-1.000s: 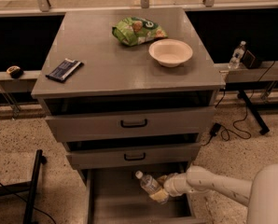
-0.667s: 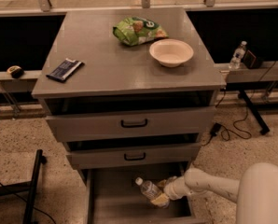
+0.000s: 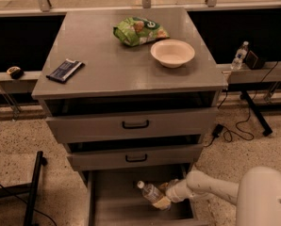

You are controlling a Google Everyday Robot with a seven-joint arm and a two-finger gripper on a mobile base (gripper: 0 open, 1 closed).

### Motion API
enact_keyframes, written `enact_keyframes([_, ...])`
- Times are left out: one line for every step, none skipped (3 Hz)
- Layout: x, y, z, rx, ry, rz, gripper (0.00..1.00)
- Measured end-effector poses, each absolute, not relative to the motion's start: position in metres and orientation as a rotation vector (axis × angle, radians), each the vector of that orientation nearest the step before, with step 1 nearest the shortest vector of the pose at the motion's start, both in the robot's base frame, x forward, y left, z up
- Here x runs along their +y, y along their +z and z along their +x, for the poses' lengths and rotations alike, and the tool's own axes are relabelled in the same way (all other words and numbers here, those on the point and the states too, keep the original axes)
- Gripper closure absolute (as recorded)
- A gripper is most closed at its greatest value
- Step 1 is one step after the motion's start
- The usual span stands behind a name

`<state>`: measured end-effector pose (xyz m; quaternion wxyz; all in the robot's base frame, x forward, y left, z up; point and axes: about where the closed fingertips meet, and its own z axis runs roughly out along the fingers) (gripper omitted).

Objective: Place blue plastic bottle into bottom drawer

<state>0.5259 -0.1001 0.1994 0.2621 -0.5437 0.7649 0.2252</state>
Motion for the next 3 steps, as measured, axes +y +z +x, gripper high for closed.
enact_keyframes([-0.1001, 0.1994, 0.5259, 2.070, 0.609, -1.471, 0.26])
enact_keyframes([-0.1000, 0.1994, 0.5259, 2.070, 0.609, -1.471, 0.03])
enact_keyframes([-0.1000, 0.1994, 0.5259, 2.070, 0.609, -1.471, 0.00])
